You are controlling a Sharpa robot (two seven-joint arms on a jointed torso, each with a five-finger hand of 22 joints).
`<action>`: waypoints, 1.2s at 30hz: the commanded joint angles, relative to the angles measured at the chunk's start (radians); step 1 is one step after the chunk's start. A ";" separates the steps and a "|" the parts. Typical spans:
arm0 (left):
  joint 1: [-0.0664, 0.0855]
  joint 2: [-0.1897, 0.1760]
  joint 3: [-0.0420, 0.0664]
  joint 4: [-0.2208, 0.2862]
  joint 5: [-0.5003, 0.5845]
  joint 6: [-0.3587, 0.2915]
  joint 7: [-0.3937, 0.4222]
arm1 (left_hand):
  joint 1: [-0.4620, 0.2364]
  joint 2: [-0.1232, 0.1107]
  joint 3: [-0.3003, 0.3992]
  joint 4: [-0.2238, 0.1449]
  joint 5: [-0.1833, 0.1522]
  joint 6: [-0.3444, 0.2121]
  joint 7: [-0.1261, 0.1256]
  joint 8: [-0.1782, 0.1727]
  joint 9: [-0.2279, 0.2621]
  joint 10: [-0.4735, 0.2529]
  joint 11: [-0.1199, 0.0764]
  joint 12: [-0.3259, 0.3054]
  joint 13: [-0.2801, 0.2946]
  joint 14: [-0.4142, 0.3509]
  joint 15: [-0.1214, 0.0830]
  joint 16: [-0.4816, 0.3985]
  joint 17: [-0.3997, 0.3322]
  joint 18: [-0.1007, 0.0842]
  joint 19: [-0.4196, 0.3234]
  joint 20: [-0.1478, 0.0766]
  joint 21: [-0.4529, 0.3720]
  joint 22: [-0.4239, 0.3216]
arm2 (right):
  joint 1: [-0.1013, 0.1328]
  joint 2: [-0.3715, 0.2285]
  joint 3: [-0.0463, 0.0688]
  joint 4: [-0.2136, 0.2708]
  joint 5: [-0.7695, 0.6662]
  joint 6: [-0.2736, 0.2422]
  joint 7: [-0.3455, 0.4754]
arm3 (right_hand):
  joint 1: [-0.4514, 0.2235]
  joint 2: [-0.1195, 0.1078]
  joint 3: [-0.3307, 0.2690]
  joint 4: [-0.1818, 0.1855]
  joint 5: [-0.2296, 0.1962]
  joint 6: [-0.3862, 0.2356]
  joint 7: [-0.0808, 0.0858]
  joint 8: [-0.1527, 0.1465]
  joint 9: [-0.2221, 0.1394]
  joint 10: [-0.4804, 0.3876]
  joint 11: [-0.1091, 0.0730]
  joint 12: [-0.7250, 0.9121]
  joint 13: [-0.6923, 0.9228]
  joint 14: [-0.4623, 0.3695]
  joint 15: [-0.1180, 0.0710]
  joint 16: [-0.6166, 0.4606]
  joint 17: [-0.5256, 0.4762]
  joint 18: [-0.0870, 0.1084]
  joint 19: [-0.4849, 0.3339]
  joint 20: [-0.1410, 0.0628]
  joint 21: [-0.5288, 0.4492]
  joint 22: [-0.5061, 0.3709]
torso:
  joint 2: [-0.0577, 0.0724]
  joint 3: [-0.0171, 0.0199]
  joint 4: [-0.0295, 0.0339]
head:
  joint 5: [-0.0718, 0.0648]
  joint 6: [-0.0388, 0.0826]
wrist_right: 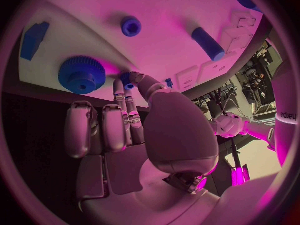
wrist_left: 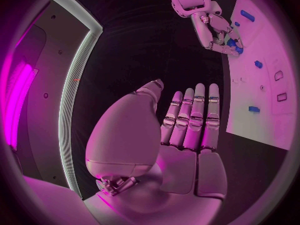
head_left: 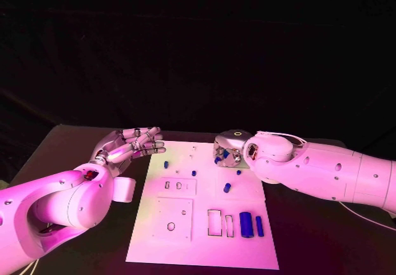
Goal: Assemble the parts on the task board
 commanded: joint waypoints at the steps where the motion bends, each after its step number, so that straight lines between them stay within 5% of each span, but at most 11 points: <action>1: 0.002 0.000 0.001 0.000 0.001 0.018 0.003 | 0.010 0.000 0.000 -0.005 -0.003 0.001 0.007 -0.004 -0.001 0.001 0.006 -0.004 -0.001 -0.007 0.001 -0.007 0.000 0.019 0.007 0.000 0.004 0.001 | -0.001 -0.005 0.000 0.010 0.008 -0.093 0.020 | 0.023 0.012 0.011 -0.002 -0.005 0.014 -0.005 0.008 0.014 0.023 -0.010 0.004 0.008 0.053 -0.011 0.006 -0.002 -0.014 0.009 -0.001 0.011 0.016 | 0.002 -0.0003 0.0016 | -0.003 0.004; 8: 0.002 -0.001 0.001 -0.004 0.001 0.018 0.002 | 0.011 0.001 0.000 -0.005 -0.003 0.001 0.007 -0.005 -0.001 0.001 0.006 -0.005 -0.001 -0.007 0.001 -0.007 0.000 0.019 0.006 0.000 0.005 0.001 | -0.001 -0.005 0.005 0.027 0.013 -0.180 0.005 | 0.019 0.007 0.017 -0.001 -0.016 0.018 -0.007 0.011 0.021 0.028 -0.012 0.001 0.010 0.053 -0.013 0.012 0.002 -0.016 0.010 -0.003 0.018 0.026 | 0.002 -0.0014 0.0009 | 0.002 0.015; 17: 0.003 0.005 0.001 -0.008 0.001 0.021 -0.003 | 0.012 0.002 0.001 -0.006 -0.003 0.000 0.007 -0.007 -0.001 0.000 0.007 -0.007 -0.001 -0.006 0.001 -0.008 0.000 0.019 0.006 0.000 0.006 0.002 | 0.003 0.068 0.008 -0.043 0.017 -0.242 -0.006 | 0.019 0.000 0.027 -0.003 -0.015 0.012 -0.005 0.007 0.027 0.026 -0.011 -0.006 0.011 0.053 -0.012 0.021 0.009 -0.020 0.019 -0.004 0.034 0.050 | 0.004 -0.0032 0.0050 | -0.002 0.020; 36: 0.003 0.016 0.001 -0.016 0.001 0.025 -0.008 | 0.013 0.002 0.000 -0.006 -0.004 -0.001 0.008 -0.009 -0.002 -0.001 0.007 -0.009 -0.001 -0.007 0.002 -0.010 0.000 0.019 0.005 0.000 0.007 0.002 | 0.000 0.182 0.009 -0.164 0.043 -0.228 0.013 | 0.012 -0.008 0.047 -0.001 -0.019 -0.002 0.004 -0.001 0.035 0.004 0.000 -0.027 0.004 0.052 -0.004 0.029 0.012 -0.020 0.014 0.002 0.038 0.056 | 0.007 -0.0061 0.0104 | 0.001 0.023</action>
